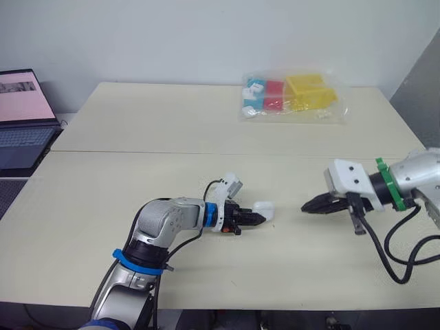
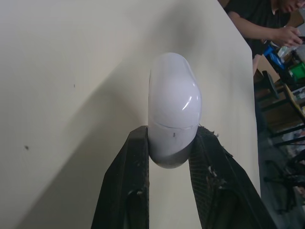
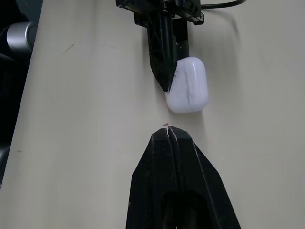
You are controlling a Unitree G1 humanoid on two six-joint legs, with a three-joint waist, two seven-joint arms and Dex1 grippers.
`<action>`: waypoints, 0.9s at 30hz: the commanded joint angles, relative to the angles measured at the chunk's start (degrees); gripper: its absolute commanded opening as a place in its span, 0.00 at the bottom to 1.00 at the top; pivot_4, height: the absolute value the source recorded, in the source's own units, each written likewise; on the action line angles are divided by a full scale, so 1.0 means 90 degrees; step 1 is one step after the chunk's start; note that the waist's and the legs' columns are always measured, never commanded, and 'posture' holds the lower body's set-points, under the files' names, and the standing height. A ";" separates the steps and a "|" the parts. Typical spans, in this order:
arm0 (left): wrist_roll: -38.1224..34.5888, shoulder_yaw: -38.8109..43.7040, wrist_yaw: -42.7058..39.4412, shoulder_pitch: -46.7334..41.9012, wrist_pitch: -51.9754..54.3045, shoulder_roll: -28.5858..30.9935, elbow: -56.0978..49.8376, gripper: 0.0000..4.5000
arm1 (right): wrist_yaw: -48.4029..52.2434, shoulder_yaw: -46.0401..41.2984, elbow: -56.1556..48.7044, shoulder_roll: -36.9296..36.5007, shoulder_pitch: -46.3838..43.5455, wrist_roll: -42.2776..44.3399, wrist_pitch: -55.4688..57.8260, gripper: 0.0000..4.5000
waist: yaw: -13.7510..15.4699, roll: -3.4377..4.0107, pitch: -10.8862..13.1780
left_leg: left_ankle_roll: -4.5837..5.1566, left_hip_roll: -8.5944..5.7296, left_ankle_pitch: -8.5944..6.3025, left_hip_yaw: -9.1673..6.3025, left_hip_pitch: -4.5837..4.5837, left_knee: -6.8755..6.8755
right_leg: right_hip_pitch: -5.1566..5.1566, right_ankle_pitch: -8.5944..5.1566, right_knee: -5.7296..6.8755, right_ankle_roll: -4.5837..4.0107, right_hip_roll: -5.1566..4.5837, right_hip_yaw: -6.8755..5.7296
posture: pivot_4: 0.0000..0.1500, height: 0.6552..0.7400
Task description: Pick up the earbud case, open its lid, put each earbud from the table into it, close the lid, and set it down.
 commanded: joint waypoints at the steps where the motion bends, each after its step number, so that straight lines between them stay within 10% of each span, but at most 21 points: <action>1: -0.0053 -0.0020 0.0065 -0.0174 0.0123 -0.0111 0.0099 0.17 | -0.0177 -0.0161 -0.0248 -0.0038 -0.0021 0.0085 -0.0031 0.00 | -0.0001 0.0000 0.0000 | 0.0000 -0.0001 0.0000 0.0005 0.0001 0.0003 | 0.0000 0.0000 -0.0001 0.0001 0.0000 0.0000 | 1.00 1.00; 6: 0.0231 -0.0080 0.0235 -0.0264 -0.0013 -0.0125 0.0419 0.17 | -0.0342 -0.0136 -0.0279 0.0024 -0.0094 0.0153 0.0054 0.00 | 0.0001 0.0000 0.0000 | -0.0004 -0.0002 0.0002 0.0013 0.0003 0.0005 | 0.0001 0.0000 -0.0003 0.0000 -0.0003 0.0006 | 1.00 1.00; 18: 0.0499 -0.0222 0.0120 -0.0241 -0.0213 0.0374 0.0680 0.97 | -0.0391 -0.0127 -0.0191 -0.0027 -0.0131 0.0170 0.0027 0.00 | -0.0005 -0.0001 -0.0001 | -0.0024 0.0000 0.0026 0.0007 0.0023 0.0002 | 0.0015 -0.0003 -0.0002 0.0023 -0.0005 0.0006 | 1.00 1.00; 27: 0.0795 -0.0533 -0.0314 0.0066 -0.0911 0.1661 0.0189 0.99 | -0.0493 0.0041 0.0249 0.0259 -0.0433 0.0051 -0.0212 0.00 | -0.0142 -0.0003 -0.0002 | -0.0011 0.0024 0.0036 0.0007 0.0049 -0.0013 | 0.0017 0.0013 0.0006 -0.0002 0.0023 0.0011 | 1.00 1.00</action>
